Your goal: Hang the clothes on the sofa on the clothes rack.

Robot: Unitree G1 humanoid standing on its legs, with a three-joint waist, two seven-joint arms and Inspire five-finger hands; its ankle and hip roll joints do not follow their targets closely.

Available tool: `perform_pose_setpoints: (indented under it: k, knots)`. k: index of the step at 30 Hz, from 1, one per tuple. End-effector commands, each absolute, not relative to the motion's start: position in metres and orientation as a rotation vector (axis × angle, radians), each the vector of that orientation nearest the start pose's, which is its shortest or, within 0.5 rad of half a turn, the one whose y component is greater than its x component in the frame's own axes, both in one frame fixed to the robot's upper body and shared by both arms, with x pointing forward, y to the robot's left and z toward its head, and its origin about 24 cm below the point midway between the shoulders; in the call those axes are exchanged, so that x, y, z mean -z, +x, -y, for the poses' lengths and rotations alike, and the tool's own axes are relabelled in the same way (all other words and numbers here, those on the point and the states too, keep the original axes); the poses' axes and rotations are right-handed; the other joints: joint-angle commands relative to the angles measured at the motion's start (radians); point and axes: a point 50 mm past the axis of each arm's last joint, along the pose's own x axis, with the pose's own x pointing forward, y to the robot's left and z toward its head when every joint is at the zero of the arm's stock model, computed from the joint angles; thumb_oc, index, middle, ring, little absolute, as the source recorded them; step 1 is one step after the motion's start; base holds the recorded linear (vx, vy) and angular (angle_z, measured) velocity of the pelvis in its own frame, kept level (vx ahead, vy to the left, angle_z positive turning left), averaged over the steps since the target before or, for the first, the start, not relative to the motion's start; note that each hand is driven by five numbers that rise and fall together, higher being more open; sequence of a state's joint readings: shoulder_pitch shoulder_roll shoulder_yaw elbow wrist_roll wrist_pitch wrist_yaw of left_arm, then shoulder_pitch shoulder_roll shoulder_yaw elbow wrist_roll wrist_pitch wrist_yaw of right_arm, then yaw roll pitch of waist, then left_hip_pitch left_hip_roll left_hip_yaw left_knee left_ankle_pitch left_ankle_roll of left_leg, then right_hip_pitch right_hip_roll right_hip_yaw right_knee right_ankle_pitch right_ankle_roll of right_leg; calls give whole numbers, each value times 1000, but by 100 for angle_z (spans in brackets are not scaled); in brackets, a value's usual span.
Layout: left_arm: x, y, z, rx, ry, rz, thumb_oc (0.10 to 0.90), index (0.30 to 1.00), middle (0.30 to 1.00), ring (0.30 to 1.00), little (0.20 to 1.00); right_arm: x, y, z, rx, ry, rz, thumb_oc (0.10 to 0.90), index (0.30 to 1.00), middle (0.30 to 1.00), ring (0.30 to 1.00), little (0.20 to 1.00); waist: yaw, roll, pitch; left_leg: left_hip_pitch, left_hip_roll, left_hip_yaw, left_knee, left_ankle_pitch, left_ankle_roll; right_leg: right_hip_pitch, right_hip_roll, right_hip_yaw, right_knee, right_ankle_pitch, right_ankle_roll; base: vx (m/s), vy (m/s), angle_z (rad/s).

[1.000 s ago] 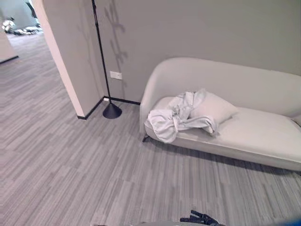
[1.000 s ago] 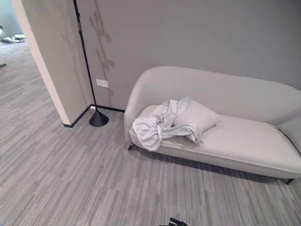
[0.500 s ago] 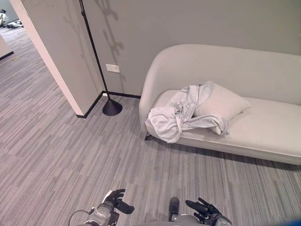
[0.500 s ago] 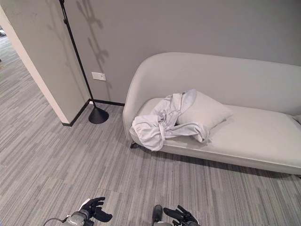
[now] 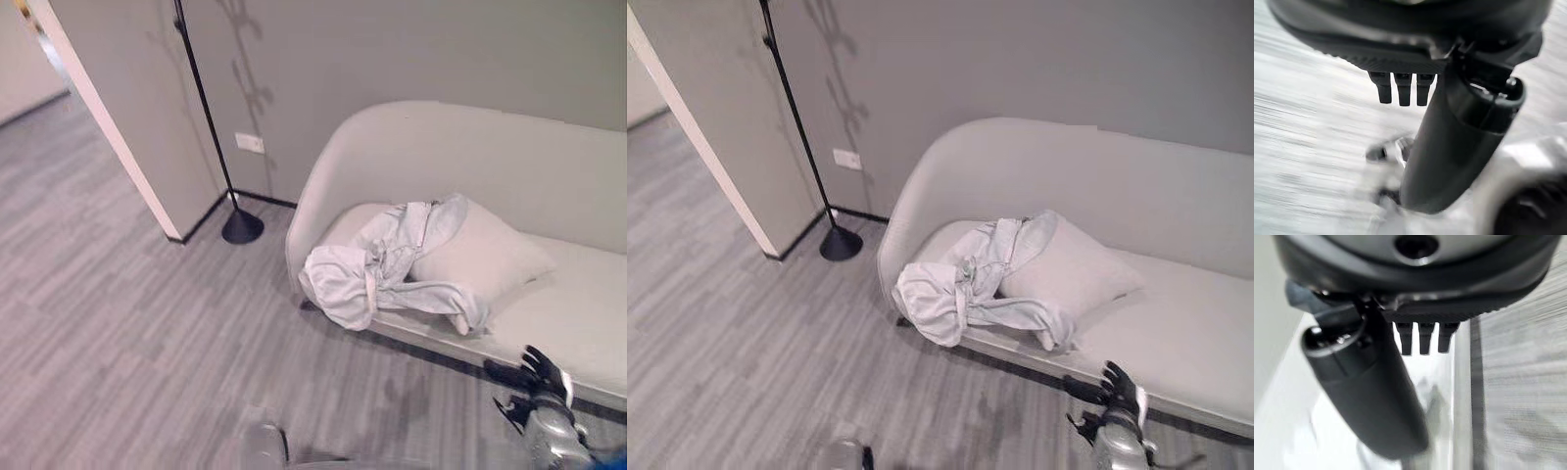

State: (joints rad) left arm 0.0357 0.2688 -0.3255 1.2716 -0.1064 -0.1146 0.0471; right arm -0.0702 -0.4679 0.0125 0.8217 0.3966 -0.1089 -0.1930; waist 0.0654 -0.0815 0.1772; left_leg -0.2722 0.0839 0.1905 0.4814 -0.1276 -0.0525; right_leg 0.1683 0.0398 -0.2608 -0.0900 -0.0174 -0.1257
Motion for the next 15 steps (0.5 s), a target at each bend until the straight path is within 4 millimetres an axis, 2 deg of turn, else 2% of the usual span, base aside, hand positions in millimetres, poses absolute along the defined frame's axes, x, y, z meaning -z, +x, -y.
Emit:
perform_pose_setpoints:
  k: [1,3,6,7,8,9,10,11,12,13,14,15]
  knots:
    - [152,134,-201,72,318,-976,800,900,900,900,900,19,232,335,457,-234,-390,800,900,900,900,900,-6,65,-19,148,-81,-2,-344,121,26,-34,-63,-20,3,-53,153,163,16,5]
    - [155,130,-200,113,353,-1011,800,900,900,900,900,17,253,321,412,-172,-385,800,900,900,900,900,-5,78,-22,134,-101,-56,-569,211,-9,-6,-34,-28,3,-68,142,280,32,14]
    - [158,120,-203,85,335,-1053,800,900,900,900,900,19,261,309,386,-130,-382,800,900,900,900,900,-1,79,-22,121,-103,-64,-569,232,-21,22,-20,-20,3,-77,136,251,39,7]
    - [161,110,-207,39,301,-1087,800,900,900,900,900,20,263,304,369,-111,-374,800,900,900,900,900,6,81,-38,144,-100,-54,-569,212,-6,50,-13,-7,3,-87,142,449,74,-7]
    - [163,102,-208,21,284,-1110,800,900,900,900,900,22,261,300,359,-102,-376,800,900,900,900,900,3,81,-48,163,-101,-57,-569,236,3,72,-12,-7,3,-103,140,501,80,-28]
    - [164,96,-211,-7,267,-1134,800,900,900,900,900,23,258,298,356,-83,-368,800,900,900,900,900,6,71,-58,181,-113,-61,-569,251,5,97,-18,-6,3,-110,134,490,82,-29]
    - [166,85,-215,-32,256,-1178,800,900,900,900,900,27,255,294,357,-32,-367,800,900,900,900,900,4,57,-72,197,-125,-57,-569,243,16,120,-26,-8,3,-110,133,359,63,-12]
    - [166,85,-216,-32,256,-1179,800,900,900,900,900,28,254,294,357,-31,-368,800,900,900,900,900,4,56,-70,200,-126,-57,-569,242,17,122,-27,-8,3,-111,134,505,150,24]
    - [170,65,-220,-42,259,-1259,800,900,900,900,900,34,254,275,320,73,-362,800,900,900,900,900,11,42,-93,244,-139,-35,-569,203,47,122,-53,-18,108,-132,153,561,229,5]
    - [171,50,-226,-46,275,-1318,800,900,900,900,900,41,246,252,255,178,-366,800,900,900,900,900,7,42,-105,294,-147,-12,-569,162,69,69,-93,-41,279,-107,190,558,233,-9]
    - [171,50,-226,-46,275,-1319,800,900,900,900,900,41,246,252,255,178,-367,800,900,900,900,900,9,41,-106,294,-148,-10,-569,162,70,64,-96,-39,290,-112,191,361,242,-27]
    - [168,55,-235,-100,258,-1291,800,900,900,900,900,49,234,220,161,247,-377,800,900,900,900,900,-2,46,-90,327,-153,1,-569,137,90,-56,-161,-58,520,-50,223,114,123,-21]
